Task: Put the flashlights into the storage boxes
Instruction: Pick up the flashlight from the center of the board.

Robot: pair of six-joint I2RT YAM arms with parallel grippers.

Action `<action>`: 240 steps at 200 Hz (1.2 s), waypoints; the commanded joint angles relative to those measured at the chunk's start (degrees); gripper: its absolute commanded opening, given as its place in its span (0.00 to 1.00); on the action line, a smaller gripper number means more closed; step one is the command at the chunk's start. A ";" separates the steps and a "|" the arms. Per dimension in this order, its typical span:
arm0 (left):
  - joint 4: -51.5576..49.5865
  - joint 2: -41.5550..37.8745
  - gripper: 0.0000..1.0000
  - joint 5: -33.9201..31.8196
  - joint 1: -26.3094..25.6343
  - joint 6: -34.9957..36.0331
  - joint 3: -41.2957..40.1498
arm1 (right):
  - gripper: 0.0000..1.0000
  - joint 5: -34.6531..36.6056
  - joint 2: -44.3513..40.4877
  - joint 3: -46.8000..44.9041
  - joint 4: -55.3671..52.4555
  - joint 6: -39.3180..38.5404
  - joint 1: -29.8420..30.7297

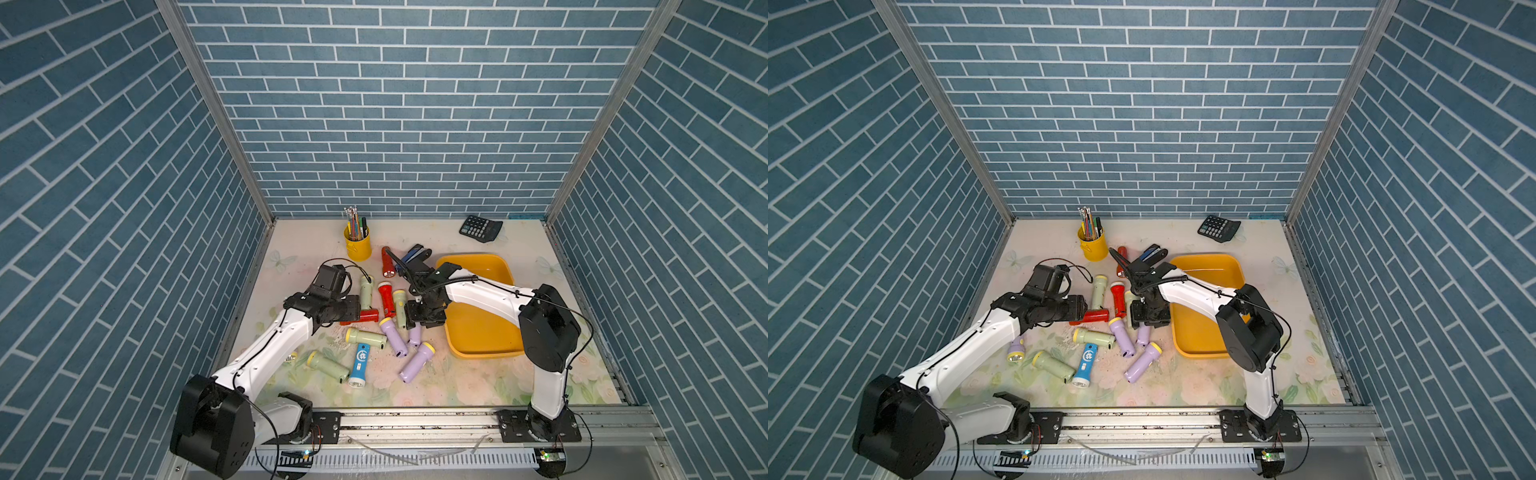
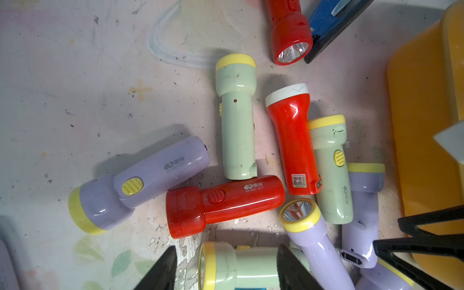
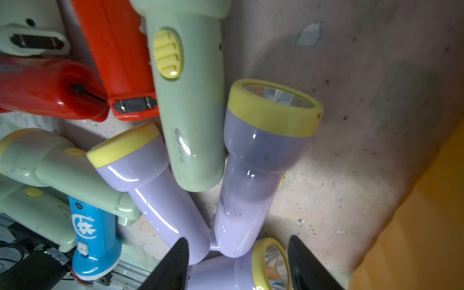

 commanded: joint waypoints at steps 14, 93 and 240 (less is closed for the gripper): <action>0.75 -0.09 0.64 0.04 0.36 -0.27 -0.70 | 0.59 -2.34 2.69 -2.07 0.98 2.49 0.10; 1.05 -0.08 0.64 -0.46 0.36 -0.32 -0.80 | 0.53 5.30 3.47 -1.15 -3.74 2.05 -0.26; 1.69 0.33 0.62 -0.33 0.36 0.03 -1.10 | 0.35 1.37 6.28 -1.04 -1.21 0.78 -0.24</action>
